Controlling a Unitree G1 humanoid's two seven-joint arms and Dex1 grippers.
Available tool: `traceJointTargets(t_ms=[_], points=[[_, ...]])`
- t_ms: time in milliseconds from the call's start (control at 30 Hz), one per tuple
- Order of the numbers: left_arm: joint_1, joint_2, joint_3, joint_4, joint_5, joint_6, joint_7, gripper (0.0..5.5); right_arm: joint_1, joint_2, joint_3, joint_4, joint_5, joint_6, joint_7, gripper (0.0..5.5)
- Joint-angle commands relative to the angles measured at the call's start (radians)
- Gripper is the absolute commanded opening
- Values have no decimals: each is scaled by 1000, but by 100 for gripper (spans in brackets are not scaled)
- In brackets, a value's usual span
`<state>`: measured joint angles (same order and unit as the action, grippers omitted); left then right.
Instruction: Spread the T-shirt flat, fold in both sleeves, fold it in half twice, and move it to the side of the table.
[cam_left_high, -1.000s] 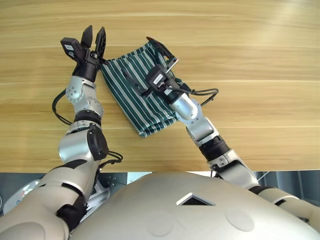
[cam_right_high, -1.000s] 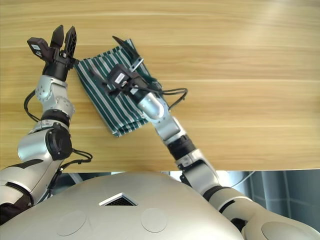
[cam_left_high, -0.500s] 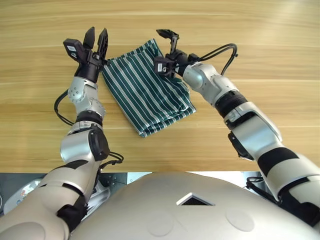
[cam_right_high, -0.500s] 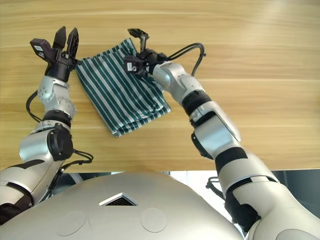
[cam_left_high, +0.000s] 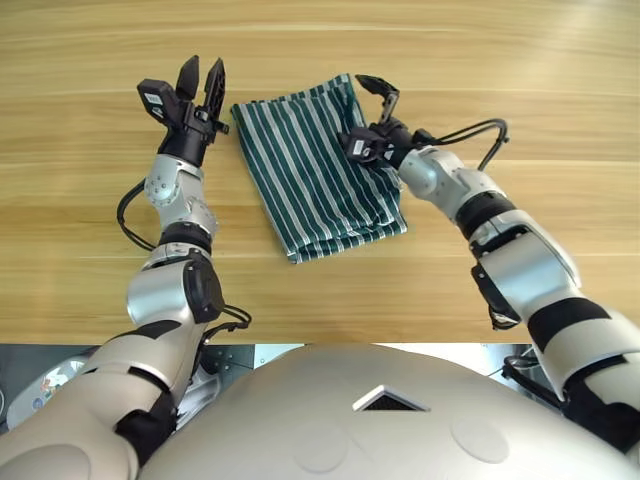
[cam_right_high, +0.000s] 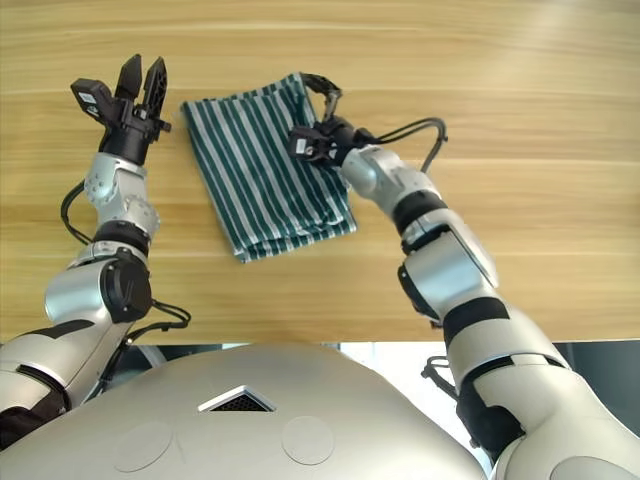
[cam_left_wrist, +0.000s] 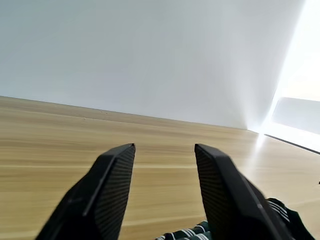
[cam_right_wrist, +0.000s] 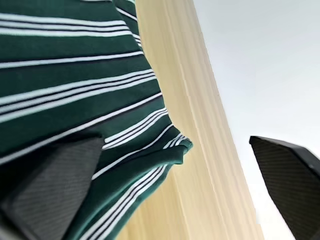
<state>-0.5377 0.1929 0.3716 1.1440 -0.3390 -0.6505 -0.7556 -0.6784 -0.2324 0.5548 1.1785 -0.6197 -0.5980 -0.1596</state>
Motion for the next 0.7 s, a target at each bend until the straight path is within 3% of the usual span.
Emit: traceJointTargets(t_ms=[33, 233, 500, 700], points=[[11, 0, -2, 1, 3, -3, 0, 222, 147, -50, -46, -29, 47, 16, 20, 537], [10, 6, -2, -1, 2, -1, -4, 222, 350, -66, -86, -285, 127, 43, 89, 537], [15, 11, -1, -3, 1, -1, -8, 222, 627, -80, -208, -966, 275, 355, 250, 537], [20, 4, 1, -4, -2, -4, -10, 222, 704, -94, -274, -1183, 295, 490, 318, 537]])
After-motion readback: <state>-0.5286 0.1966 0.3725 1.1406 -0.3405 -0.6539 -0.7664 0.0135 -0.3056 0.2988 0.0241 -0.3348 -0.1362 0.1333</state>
